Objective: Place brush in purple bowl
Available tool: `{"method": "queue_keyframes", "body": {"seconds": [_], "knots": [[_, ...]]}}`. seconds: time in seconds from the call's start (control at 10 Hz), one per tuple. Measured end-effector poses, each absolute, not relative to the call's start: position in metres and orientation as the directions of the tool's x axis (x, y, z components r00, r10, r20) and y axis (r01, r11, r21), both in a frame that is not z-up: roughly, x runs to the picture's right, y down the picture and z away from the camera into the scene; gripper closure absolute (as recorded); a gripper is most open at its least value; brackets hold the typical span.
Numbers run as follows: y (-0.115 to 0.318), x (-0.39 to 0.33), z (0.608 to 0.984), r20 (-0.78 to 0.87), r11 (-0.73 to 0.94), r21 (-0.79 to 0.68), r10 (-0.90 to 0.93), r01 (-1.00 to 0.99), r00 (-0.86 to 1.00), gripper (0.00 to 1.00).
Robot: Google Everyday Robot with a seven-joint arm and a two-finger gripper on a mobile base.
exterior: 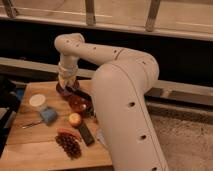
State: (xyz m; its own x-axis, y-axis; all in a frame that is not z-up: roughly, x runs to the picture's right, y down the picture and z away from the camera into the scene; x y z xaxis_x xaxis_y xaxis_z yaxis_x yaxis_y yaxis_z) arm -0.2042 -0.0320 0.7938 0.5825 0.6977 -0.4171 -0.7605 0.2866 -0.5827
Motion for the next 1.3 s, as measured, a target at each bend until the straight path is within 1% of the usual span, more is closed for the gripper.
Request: {"method": "queue_keyframes", "body": {"seconds": [0.6,0.9,1.1,1.3], "knots": [[-0.032,-0.21,0.795,-0.409,0.284,-0.594,0.699,-0.753,0.586,1.0],[-0.034,-0.209,0.819,-0.397,0.248,-0.618,0.721,-0.747,0.568,1.0],[-0.033,-0.213,0.826,-0.399,0.234,-0.627,0.722,-0.742,0.565,1.0],[-0.022,-0.21,0.844,-0.427,0.185,-0.645,0.718,-0.741,0.55,1.0]]}}
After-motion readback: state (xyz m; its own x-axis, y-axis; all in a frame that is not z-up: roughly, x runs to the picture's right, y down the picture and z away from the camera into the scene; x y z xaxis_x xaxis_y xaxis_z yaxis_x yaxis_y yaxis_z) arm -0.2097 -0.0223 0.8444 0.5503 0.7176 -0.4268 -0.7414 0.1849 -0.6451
